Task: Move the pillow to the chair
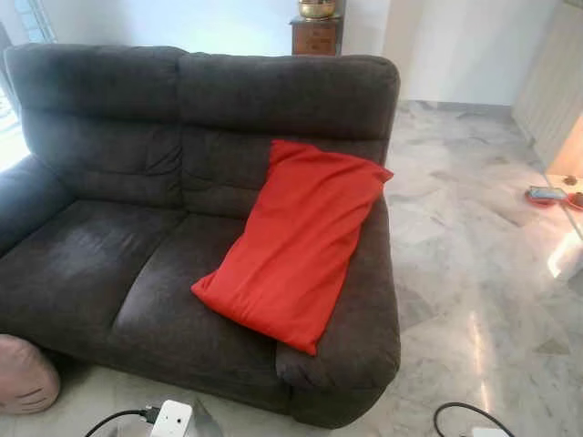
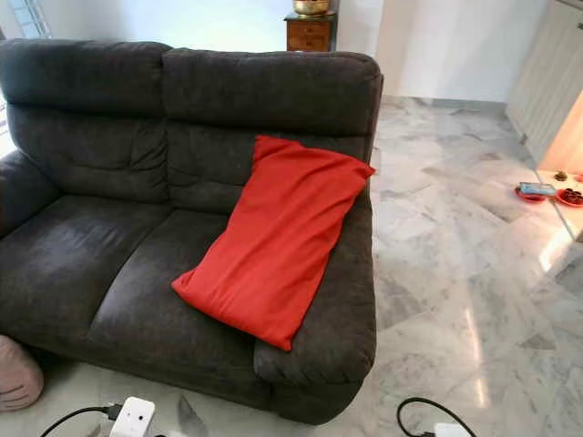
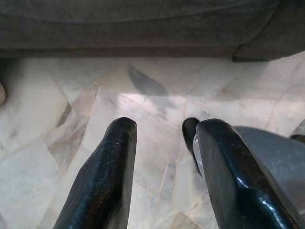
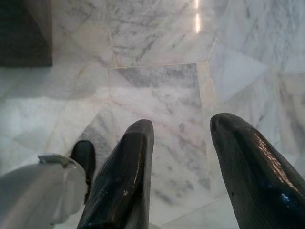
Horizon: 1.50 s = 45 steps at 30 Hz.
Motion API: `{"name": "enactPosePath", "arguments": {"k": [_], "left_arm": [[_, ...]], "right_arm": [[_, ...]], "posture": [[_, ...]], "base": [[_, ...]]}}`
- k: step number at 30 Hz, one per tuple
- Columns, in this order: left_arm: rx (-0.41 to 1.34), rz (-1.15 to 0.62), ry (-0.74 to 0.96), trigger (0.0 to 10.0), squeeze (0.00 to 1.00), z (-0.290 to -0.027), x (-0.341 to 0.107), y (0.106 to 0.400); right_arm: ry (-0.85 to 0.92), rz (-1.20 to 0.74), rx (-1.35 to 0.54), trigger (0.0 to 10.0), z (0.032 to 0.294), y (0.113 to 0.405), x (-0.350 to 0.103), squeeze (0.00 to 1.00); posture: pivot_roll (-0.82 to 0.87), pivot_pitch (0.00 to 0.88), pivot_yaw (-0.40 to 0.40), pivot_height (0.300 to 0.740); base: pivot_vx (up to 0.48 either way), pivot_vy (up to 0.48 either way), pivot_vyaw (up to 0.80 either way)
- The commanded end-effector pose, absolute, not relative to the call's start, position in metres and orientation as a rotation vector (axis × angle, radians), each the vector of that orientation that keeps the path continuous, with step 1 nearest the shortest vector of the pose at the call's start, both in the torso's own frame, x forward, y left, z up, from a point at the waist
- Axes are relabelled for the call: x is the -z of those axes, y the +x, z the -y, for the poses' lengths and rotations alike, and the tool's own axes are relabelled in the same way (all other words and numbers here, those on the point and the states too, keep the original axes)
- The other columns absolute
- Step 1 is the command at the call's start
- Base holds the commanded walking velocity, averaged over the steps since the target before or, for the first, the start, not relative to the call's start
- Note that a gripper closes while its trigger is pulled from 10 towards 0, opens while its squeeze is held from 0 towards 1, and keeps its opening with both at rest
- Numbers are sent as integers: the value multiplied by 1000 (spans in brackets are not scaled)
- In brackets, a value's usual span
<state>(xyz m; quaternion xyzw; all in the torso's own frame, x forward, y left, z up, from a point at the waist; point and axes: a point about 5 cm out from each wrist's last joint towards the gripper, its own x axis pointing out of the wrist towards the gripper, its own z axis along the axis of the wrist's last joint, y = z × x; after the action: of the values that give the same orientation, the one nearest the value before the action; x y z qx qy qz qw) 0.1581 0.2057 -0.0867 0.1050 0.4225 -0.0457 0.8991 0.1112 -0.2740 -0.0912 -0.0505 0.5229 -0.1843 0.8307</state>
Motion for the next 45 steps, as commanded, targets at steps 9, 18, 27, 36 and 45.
{"name": "enactPosePath", "arguments": {"k": [9,18,27,36,45], "left_arm": [[15,-881,141,10000,0,-211,89,149],[23,-886,133,10000,0,-209,89,151],[18,-894,128,10000,0,-208,90,149],[12,-913,126,10000,0,-209,92,144],[32,-917,145,10000,0,-208,92,145]], "right_arm": [[-46,-1109,377,10000,260,113,95,0],[-42,-1112,369,10000,258,112,96,0],[-45,-1117,365,10000,257,112,97,0],[-43,-1111,359,10000,256,113,96,0],[-43,-1105,354,10000,256,116,96,0]], "posture": [[53,0,26,740],[47,0,25,740],[50,0,23,740],[53,0,20,740],[52,0,18,740]], "base": [[0,0,0],[0,81,0],[0,257,0],[0,295,0],[0,295,0]]}}
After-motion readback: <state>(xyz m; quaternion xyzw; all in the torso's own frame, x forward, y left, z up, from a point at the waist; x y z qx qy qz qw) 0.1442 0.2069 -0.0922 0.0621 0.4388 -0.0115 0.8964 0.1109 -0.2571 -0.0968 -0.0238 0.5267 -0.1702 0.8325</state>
